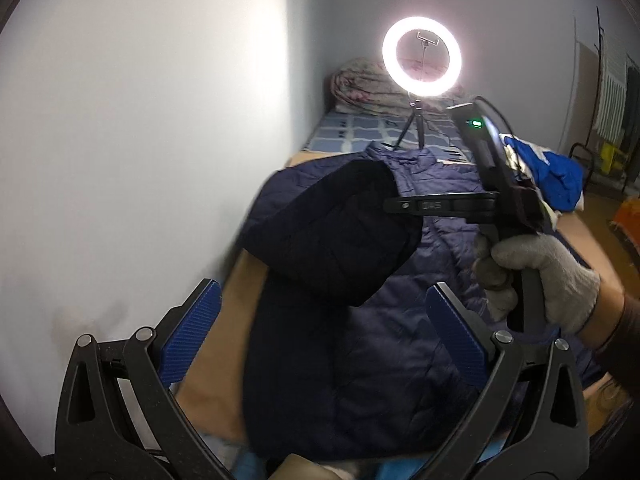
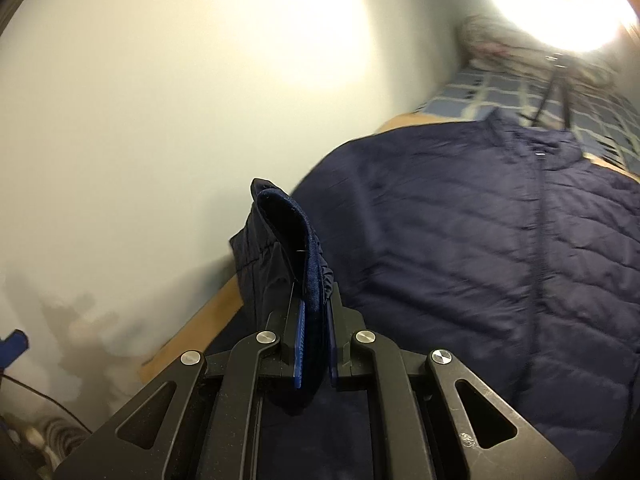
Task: Fold large clothes
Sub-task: 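Fold the held sleeve across the jacket body and open the right tool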
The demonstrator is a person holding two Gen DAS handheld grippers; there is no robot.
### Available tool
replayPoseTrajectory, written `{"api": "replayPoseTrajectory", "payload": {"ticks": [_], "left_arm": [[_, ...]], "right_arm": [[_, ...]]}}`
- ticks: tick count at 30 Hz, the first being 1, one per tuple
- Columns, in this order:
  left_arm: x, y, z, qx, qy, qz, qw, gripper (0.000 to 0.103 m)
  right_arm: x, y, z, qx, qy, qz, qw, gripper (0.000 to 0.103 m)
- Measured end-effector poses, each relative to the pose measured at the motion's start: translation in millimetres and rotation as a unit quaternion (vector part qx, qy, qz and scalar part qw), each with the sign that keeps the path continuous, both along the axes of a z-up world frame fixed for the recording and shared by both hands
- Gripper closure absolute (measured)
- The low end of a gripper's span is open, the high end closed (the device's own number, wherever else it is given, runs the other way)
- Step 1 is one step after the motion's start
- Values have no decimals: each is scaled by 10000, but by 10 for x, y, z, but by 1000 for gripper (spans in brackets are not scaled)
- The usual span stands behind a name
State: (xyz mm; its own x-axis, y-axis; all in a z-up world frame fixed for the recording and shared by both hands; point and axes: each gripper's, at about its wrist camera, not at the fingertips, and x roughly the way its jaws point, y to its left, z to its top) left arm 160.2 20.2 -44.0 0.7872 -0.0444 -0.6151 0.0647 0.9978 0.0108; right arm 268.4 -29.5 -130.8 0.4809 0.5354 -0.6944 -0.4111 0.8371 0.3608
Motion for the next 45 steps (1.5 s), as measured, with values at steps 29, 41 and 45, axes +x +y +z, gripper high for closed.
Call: {"api": "replayPoseTrajectory", "payload": {"ticks": [29,41,45], "left_arm": [[991,-450,-457,-215,704,-40,9973,0],[1006,-544,-426,-157,607,-111,9980,0],[973,-578,-386,-80,499,-119,9986,0]], "right_arm": [[1034,-2225,-652,-995,34,-2380,9662,96],[1275,-2456,-1083,-1389,742,-2734,9489,96],[1283,-2435,-1139,-1484,791,-2725,9474,94]]}}
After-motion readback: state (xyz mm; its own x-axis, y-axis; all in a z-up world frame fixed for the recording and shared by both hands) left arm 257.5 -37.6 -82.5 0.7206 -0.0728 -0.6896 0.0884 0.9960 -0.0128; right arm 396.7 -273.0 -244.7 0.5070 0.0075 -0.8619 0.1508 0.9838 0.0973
